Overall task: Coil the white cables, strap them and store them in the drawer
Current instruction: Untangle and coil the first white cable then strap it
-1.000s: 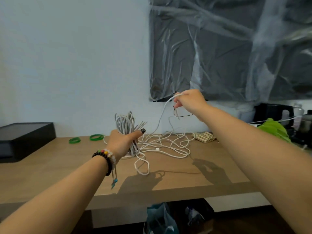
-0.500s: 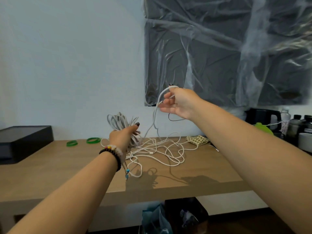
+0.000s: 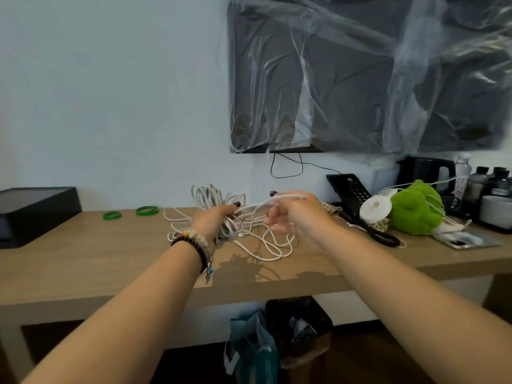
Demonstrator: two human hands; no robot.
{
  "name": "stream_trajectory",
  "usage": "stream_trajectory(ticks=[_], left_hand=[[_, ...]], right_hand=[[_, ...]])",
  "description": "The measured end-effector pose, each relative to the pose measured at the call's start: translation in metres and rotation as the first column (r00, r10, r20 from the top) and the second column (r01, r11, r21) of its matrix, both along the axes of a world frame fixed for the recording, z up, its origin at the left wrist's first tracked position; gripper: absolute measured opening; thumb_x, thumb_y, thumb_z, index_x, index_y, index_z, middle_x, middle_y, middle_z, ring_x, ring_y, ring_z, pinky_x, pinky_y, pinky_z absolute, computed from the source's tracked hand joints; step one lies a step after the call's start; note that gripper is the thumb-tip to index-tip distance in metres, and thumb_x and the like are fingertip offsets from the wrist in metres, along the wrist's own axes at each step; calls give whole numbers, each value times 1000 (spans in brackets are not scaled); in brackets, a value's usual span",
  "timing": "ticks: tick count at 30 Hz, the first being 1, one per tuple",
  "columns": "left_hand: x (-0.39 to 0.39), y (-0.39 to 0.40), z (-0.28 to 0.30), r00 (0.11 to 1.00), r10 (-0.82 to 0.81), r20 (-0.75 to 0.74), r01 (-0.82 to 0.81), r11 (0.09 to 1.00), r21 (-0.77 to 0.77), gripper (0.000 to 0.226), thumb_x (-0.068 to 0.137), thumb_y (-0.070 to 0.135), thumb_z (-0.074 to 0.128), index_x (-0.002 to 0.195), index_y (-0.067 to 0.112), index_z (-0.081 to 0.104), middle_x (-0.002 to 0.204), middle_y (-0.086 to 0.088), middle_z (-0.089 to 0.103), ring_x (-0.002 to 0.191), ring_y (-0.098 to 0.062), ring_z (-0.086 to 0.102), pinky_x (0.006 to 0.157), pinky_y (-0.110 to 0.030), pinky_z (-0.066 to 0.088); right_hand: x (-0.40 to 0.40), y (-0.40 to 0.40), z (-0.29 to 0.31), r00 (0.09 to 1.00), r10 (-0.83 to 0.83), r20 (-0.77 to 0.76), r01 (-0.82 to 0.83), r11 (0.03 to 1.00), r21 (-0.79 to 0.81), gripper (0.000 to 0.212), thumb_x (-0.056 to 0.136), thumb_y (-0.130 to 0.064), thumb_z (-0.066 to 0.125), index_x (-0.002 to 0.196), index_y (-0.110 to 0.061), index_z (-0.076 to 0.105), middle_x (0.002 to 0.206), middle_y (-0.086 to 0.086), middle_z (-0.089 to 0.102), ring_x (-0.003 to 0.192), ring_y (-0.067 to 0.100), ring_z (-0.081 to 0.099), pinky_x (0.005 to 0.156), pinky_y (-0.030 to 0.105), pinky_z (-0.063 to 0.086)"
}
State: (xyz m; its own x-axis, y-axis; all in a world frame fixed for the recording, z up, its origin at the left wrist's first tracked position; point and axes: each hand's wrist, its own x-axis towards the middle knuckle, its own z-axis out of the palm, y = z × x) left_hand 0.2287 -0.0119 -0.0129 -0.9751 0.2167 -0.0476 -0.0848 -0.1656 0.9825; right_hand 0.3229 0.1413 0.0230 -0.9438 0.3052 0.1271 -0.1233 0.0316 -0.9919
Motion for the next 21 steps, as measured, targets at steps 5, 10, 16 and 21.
stream_trajectory(ticks=[5,10,16,21], left_hand=[[-1,-19,15,961,132,-243,-197,944,-266,24,81,25,76,74,6,62,49,1,49,34,-8,42,38,-19,33],[-4,-47,34,848,-31,-529,-276,826,-492,22,78,19,79,70,13,59,60,-2,57,51,-14,53,43,-23,44],[-3,-75,47,699,-204,-686,-435,640,-633,27,80,27,77,65,19,55,63,-2,60,59,-15,57,53,-24,42],[3,-84,51,643,-239,-728,-460,639,-616,21,82,24,75,70,14,60,63,-4,62,59,-18,60,54,-34,52]], right_hand=[[-11,23,-54,994,81,74,-105,899,425,47,91,-29,65,131,-15,46,119,5,57,103,17,57,82,29,51],[-48,30,-98,976,18,216,-195,509,839,76,93,-45,56,154,-28,15,159,6,17,144,25,23,116,39,23],[-87,12,-136,925,-157,347,-298,269,916,68,97,-60,27,154,-27,12,162,8,10,149,31,5,120,48,10],[-113,7,-137,923,-181,340,-290,255,922,69,96,-62,20,155,-27,12,163,6,6,149,30,0,120,47,3]])
